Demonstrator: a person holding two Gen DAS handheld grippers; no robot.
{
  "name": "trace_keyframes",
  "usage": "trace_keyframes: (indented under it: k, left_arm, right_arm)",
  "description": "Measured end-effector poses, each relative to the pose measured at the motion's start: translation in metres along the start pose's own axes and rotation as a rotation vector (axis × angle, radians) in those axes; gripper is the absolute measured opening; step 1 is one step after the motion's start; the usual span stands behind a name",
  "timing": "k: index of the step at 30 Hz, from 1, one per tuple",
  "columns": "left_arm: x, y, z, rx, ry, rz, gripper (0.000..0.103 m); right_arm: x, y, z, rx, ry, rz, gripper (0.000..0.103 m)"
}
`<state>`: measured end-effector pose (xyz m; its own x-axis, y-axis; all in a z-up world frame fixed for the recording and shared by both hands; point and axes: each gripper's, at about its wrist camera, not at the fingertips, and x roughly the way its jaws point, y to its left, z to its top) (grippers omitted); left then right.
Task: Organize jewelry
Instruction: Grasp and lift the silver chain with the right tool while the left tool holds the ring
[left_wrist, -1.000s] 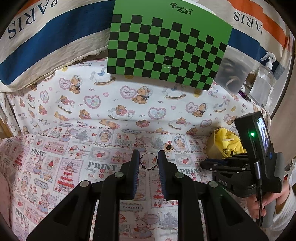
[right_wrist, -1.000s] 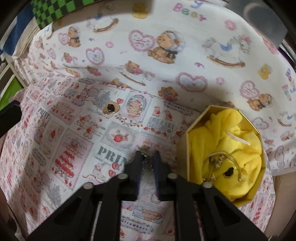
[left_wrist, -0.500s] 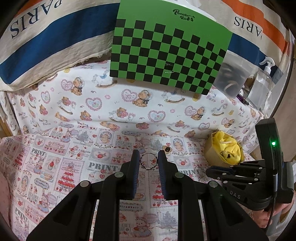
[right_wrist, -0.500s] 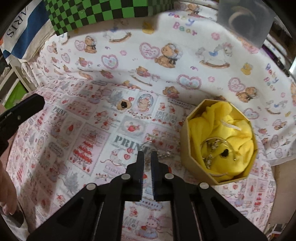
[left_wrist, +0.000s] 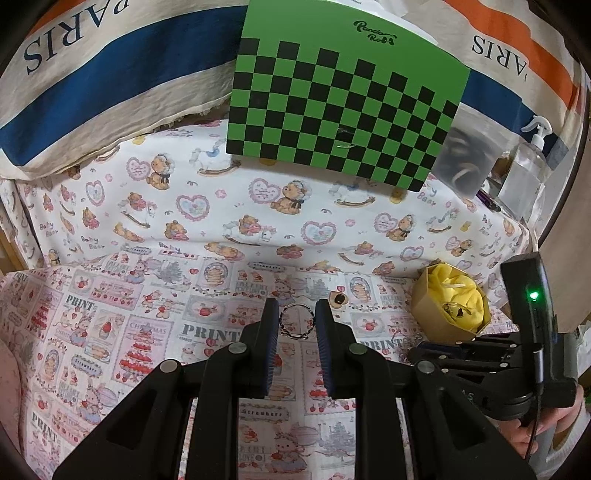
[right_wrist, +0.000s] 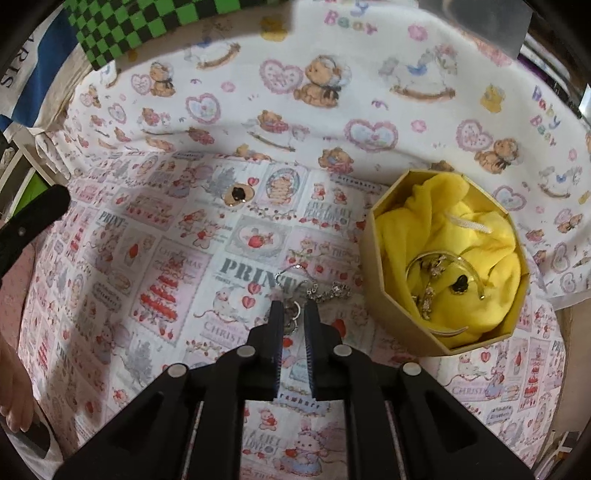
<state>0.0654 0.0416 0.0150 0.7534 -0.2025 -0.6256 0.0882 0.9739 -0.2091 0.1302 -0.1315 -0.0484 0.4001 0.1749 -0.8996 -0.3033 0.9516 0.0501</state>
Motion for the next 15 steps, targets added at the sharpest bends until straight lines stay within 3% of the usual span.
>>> trace_keyframes:
  k: [11,15]
  left_arm:
    - [0.004,-0.001,-0.001,0.015,0.011,0.008,0.019]
    - [0.003,0.0,0.0,0.013,0.007,0.005,0.019]
  right_arm:
    - [-0.009,-0.013,-0.005,0.042,-0.016,-0.053,0.009]
    - [-0.009,-0.021,-0.006,0.072,-0.018,0.014,0.009]
